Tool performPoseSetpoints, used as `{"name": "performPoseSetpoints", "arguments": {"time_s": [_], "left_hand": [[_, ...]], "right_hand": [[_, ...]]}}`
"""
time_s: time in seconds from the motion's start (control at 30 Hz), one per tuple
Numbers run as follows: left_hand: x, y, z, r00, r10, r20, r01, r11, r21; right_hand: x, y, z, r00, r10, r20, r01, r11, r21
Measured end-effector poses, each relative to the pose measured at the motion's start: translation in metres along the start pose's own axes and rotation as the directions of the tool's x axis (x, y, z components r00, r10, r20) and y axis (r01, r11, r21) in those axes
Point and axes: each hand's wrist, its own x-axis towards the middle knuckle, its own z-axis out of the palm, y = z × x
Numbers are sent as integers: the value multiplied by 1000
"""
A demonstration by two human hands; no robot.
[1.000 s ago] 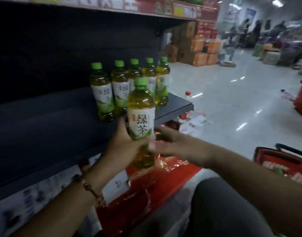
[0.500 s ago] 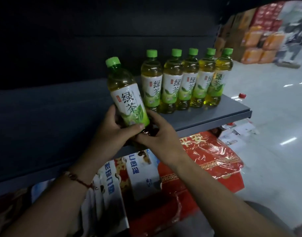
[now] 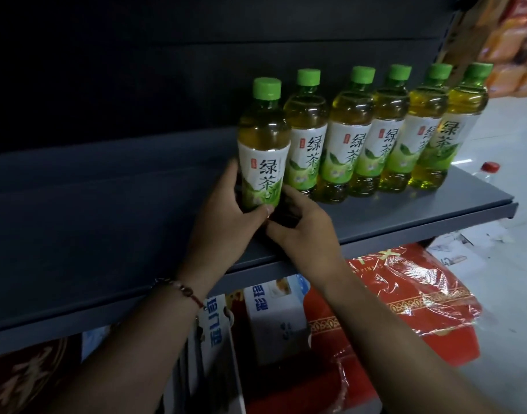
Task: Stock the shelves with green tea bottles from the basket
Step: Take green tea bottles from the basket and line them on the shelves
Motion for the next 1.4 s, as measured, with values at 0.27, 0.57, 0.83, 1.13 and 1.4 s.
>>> {"name": "performPoseSetpoints", "arguments": {"time_s": [0.27, 0.57, 0.83, 1.13, 1.4], "left_hand": [[15, -10, 9, 1000, 12, -8, -12, 1000, 8], [7, -1, 14, 997, 32, -65, -15, 969, 248], [-59, 31, 28, 973, -89, 212, -70, 764, 642], [-154, 125, 156, 714, 160, 682, -576, 687, 443], [-248, 198, 301, 357, 226, 906, -775, 613, 153]], "right_hand": [[2, 0, -4, 999, 18, 31, -18, 1000, -13], [-6, -11, -13, 998, -21, 62, 26, 995, -93], [-58, -34, -87, 993, 40, 109, 38, 775, -630], [-206, 4, -246, 919, 379, -110, -276, 418, -865], [-360, 40, -364, 662, 613, -431, -645, 173, -744]]}}
